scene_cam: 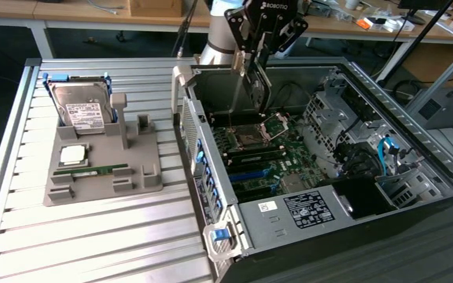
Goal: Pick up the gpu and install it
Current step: 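Pick up the gpu and move the gpu toward the slot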
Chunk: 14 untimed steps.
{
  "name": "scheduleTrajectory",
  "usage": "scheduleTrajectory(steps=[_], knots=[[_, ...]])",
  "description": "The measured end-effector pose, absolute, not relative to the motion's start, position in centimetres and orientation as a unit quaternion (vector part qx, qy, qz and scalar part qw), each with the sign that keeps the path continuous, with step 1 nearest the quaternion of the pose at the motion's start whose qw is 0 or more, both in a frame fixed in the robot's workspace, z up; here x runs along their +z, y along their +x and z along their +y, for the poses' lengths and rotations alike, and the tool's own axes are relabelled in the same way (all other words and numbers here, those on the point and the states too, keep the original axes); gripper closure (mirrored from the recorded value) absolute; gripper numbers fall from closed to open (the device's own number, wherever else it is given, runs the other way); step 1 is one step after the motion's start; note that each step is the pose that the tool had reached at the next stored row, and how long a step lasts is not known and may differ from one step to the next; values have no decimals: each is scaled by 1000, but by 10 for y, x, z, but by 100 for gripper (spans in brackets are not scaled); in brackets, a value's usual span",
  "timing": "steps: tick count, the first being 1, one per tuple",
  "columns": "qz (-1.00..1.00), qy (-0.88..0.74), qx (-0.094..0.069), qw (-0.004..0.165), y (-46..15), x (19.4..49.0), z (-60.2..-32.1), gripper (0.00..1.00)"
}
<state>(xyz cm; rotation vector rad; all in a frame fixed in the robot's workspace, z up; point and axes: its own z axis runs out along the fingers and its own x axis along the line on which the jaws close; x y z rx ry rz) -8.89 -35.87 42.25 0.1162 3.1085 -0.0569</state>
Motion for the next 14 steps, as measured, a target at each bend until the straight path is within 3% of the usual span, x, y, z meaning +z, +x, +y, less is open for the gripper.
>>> scheduleTrajectory(steps=[14], knots=[[999,37,-18,15,-84,421,-366,73]])
